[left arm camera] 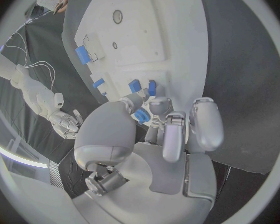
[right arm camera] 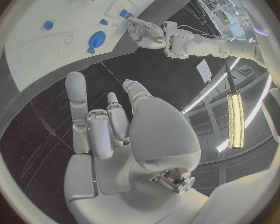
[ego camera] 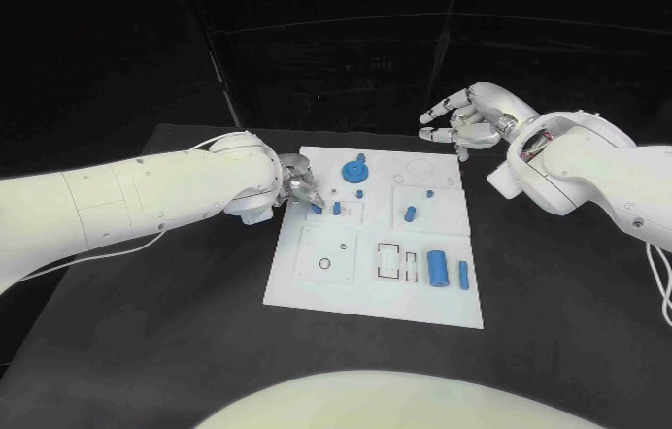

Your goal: Assemble the parts on the task board

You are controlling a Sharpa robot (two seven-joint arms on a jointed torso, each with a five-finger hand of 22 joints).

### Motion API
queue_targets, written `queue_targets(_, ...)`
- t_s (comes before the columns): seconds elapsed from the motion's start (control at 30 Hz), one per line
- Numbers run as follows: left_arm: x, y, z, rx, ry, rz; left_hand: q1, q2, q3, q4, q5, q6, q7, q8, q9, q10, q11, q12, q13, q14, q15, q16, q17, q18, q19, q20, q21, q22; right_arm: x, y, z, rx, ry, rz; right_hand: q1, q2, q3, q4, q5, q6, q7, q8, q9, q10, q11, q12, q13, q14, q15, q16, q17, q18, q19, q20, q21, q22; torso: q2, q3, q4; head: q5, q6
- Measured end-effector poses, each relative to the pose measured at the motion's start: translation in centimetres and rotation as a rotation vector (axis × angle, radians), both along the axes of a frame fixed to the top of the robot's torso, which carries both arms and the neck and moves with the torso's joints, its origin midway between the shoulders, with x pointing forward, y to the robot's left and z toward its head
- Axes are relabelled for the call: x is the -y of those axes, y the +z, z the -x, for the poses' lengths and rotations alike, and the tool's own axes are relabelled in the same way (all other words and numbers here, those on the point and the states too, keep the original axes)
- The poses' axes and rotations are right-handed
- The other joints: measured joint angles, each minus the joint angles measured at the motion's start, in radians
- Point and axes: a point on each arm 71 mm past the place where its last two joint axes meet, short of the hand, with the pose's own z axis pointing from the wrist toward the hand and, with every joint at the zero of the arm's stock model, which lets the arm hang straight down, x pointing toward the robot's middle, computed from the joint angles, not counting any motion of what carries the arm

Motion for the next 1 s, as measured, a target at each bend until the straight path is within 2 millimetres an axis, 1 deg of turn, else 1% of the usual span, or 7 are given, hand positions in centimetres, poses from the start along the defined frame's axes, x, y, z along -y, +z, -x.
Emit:
queue_targets(0.17, 0.04, -0.05, -0.05, -0.003, -0.002, -0.003, -0.010, -0.009, 0.006, 0.003, 0.000, 0.002, -0.009, 0.009, 0.002, 0.009, -0.009, 0.000, -0.007, -0.002, -0.006, 0.000, 0.000, 0.000, 0.004, -0.004, 0.000, 0.005, 0.00, 0.00, 0.00, 0.000, 0.000, 0.000, 0.000, 0.000, 0.001, 0.001, 0.000, 0.000, 0.000, 0.000, 0.000, 0.000, 0.000, 0.000, 0.000, 0.000, 0.000, 0.000, 0.000, 0.000, 0.000, 0.000, 0.000, -0.001, 0.000, 0.0001, -0.0010, -0.002, -0.002)
queue_targets(0.47, 0.16, -0.10, -0.06, -0.010, -0.009, -0.007, -0.030, -0.019, 0.014, -0.003, 0.000, 0.002, -0.010, 0.040, 0.011, 0.014, -0.003, 0.034, 0.033, 0.000, -0.015, 0.000, 0.000, 0.000, 0.008, -0.008, 0.008, 0.016, 0.03, 0.00, 0.00, 0.000, 0.000, 0.000, 0.000, 0.000, 0.001, 0.001, 0.000, 0.000, 0.000, 0.000, 0.000, 0.000, 0.000, 0.000, 0.000, 0.000, 0.000, 0.000, 0.000, 0.000, 0.000, 0.000, 0.000, 0.000, 0.000, 0.0002, -0.0009, -0.004, -0.005)
queue_targets(0.53, 0.20, -0.16, -0.05, -0.013, -0.011, -0.009, -0.034, -0.022, 0.014, -0.003, 0.000, 0.012, -0.020, 0.040, 0.012, 0.025, -0.014, 0.034, 0.035, 0.000, -0.015, 0.000, 0.000, 0.000, 0.008, -0.008, 0.008, 0.017, 0.03, 0.00, 0.00, 0.000, 0.000, 0.000, 0.000, 0.000, 0.001, 0.001, 0.000, 0.000, 0.000, 0.000, 0.000, 0.000, 0.000, 0.000, 0.000, 0.000, 0.000, 0.000, 0.000, 0.000, 0.000, 0.000, 0.000, 0.000, 0.000, 0.0001, -0.0009, -0.004, -0.005)
queue_targets(0.63, 0.24, -0.21, -0.09, -0.015, -0.012, -0.010, -0.038, -0.027, 0.014, -0.003, 0.000, 0.016, -0.024, 0.040, 0.012, 0.030, -0.019, 0.034, 0.035, 0.000, -0.015, 0.000, 0.000, 0.000, 0.008, -0.008, 0.008, 0.017, 0.03, -0.01, 0.00, 0.000, 0.000, 0.000, 0.000, 0.000, 0.001, 0.001, 0.000, 0.000, 0.000, 0.000, 0.000, 0.000, 0.000, 0.000, 0.000, 0.000, 0.000, 0.000, 0.000, 0.000, 0.000, 0.000, 0.000, 0.000, 0.000, 0.0001, -0.0007, -0.004, -0.005)
queue_targets(0.7, 0.28, -0.25, -0.14, -0.016, -0.012, -0.011, -0.039, -0.027, 0.014, -0.003, 0.000, 0.017, -0.025, 0.040, 0.012, 0.041, -0.030, 0.040, 0.037, 0.000, -0.015, 0.000, 0.000, 0.000, 0.011, -0.011, 0.008, 0.018, 0.04, -0.01, 0.00, 0.000, -0.001, 0.000, 0.000, 0.000, 0.001, 0.001, 0.000, 0.000, 0.000, 0.000, 0.000, 0.000, 0.000, 0.000, 0.000, 0.000, 0.000, 0.000, 0.000, 0.000, 0.000, 0.000, 0.000, 0.000, 0.000, 0.0001, -0.0006, -0.005, -0.005)
queue_targets(0.87, 0.40, -0.38, -0.31, -0.019, -0.012, -0.015, -0.050, -0.021, 0.014, -0.003, -0.004, 0.023, -0.031, 0.055, 0.012, 0.045, -0.034, 0.046, 0.044, -0.001, -0.020, 0.000, 0.000, 0.000, 0.015, -0.015, 0.012, 0.023, 0.00, -0.01, 0.00, 0.000, 0.000, 0.000, 0.000, 0.000, 0.001, 0.001, 0.000, 0.000, 0.000, 0.000, 0.000, 0.000, 0.000, 0.000, 0.000, 0.000, 0.000, 0.000, 0.000, 0.000, 0.000, 0.000, 0.000, 0.000, 0.000, 0.0001, -0.0003, -0.006, -0.006)
queue_targets(1.0, 0.38, -0.45, -0.48, -0.023, -0.011, -0.019, -0.064, -0.030, 0.012, -0.007, -0.004, 0.030, -0.038, 0.064, 0.018, 0.057, -0.046, 0.051, 0.048, 0.001, -0.022, 0.000, 0.000, 0.000, 0.017, -0.017, 0.012, 0.026, 0.00, -0.01, -0.01, 0.000, 0.000, 0.000, 0.000, 0.000, 0.001, 0.001, 0.000, 0.000, 0.000, 0.000, 0.000, 0.000, 0.000, 0.000, 0.000, 0.000, 0.000, 0.000, 0.000, 0.000, 0.000, 0.000, 0.000, 0.000, 0.000, 0.0001, -0.0003, -0.007, -0.007)
